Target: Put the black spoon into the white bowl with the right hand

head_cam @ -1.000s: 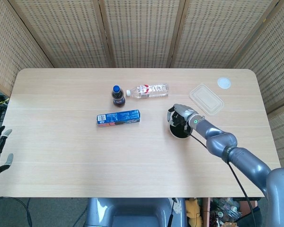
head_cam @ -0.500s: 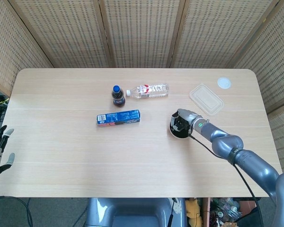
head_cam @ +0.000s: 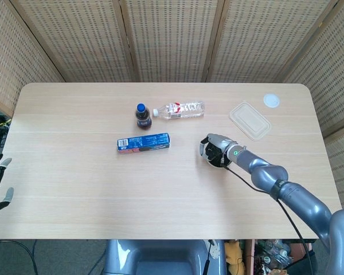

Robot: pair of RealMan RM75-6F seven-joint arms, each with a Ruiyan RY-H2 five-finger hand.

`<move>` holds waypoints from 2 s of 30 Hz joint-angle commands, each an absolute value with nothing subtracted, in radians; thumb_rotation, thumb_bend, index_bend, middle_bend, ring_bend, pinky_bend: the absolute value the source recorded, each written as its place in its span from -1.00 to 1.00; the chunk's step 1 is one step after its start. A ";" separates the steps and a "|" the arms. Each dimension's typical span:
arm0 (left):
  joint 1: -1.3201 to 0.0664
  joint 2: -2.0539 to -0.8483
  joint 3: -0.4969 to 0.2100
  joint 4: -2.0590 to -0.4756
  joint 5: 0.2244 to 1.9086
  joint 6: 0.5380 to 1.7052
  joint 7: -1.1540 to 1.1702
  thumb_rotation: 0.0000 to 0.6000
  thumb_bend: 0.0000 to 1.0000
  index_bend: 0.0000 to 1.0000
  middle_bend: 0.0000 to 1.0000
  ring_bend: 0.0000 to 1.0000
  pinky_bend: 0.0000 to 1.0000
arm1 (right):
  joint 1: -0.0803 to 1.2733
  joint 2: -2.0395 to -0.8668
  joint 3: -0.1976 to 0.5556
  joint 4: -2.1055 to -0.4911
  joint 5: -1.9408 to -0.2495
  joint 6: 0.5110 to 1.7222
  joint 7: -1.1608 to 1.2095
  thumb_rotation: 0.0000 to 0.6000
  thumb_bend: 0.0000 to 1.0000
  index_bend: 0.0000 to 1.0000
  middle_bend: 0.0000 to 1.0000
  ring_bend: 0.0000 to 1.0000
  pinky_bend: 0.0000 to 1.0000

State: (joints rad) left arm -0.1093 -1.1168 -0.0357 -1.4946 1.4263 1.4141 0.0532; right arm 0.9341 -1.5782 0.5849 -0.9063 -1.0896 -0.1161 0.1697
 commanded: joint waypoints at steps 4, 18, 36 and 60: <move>-0.110 -1.119 -0.034 -1.493 1.431 1.413 0.050 1.00 -0.08 -0.85 -1.00 -1.00 -1.00 | 0.926 -1.569 0.578 -0.907 -1.087 -0.088 0.151 1.00 -0.80 0.20 0.70 0.84 1.00; -0.107 -1.116 -0.038 -1.503 1.445 1.431 0.046 1.00 -0.08 -0.85 -1.00 -1.00 -1.00 | 0.877 -1.477 0.569 -1.060 -1.087 0.038 0.168 1.00 -1.00 -0.13 0.62 0.84 1.00; -0.085 -1.153 -0.066 -1.465 1.462 1.519 0.026 1.00 -0.08 -0.85 -1.00 -1.00 -1.00 | 0.526 -1.262 0.476 -1.540 -1.182 0.792 0.054 1.00 -0.76 -0.13 -0.12 -0.03 0.34; -0.051 -1.192 -0.007 -1.478 1.562 1.574 0.044 1.00 -0.08 -1.00 -1.00 -1.00 -1.00 | 0.216 -1.268 0.165 -1.626 -1.362 1.388 -0.336 1.00 -0.74 -0.49 -0.74 -0.91 -0.78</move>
